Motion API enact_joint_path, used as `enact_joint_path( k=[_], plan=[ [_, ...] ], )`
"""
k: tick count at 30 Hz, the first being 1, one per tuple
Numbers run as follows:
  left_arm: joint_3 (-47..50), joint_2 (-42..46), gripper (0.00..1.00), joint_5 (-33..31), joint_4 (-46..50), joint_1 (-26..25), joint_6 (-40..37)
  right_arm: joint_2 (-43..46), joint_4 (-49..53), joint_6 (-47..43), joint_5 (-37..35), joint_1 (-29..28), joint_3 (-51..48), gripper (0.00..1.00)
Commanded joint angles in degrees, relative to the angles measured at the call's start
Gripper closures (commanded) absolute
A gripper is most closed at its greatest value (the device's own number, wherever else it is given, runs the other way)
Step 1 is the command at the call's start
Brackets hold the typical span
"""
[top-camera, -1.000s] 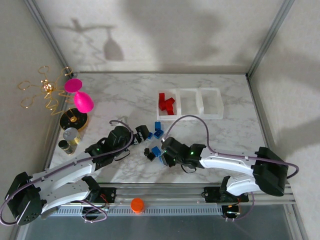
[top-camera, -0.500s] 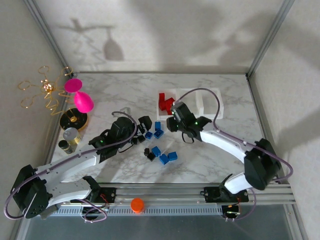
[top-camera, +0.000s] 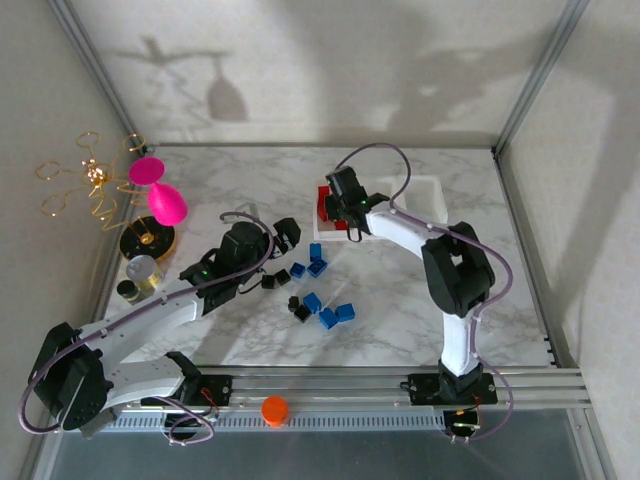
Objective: Sort the legos into containers by color
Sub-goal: Place the lego in the container, then pick up the lego from the bottom-center of the table.
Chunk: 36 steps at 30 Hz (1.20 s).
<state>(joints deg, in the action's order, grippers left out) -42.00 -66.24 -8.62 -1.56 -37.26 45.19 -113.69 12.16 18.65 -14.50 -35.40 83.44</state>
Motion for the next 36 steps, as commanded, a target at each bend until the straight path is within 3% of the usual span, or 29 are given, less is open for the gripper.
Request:
enact_joint_path(
  k=[1,3,10,17,28,36],
  plan=[
    [-1.27,-0.91,0.00,-0.69,-1.38,0.68,-0.80,-2.67,-0.39,-2.87,-2.02,0.50,3.96,0.69],
    [-1.16,-1.02,0.00,-0.61,-1.59,0.75,-0.66,-3.36,-0.44,-3.42,-2.14,0.51,4.96,0.67],
    [-1.37,-1.08,0.00,-0.26,-2.09,0.78,-0.94,-1.35,-0.81,-4.04,-1.32,0.50,4.72,0.45],
    [-1.60,-0.83,0.00,2.34,-2.40,0.78,-0.69,5.52,-0.57,-4.31,0.17,-1.63,0.85,0.39],
    [2.60,2.91,0.00,5.12,-0.36,-0.53,0.52,22.82,3.53,0.66,5.13,-4.13,-16.74,0.31],
    [6.36,7.22,0.00,7.30,2.77,-1.66,0.49,32.33,9.45,5.00,5.49,-10.53,-28.92,0.27]
  ],
)
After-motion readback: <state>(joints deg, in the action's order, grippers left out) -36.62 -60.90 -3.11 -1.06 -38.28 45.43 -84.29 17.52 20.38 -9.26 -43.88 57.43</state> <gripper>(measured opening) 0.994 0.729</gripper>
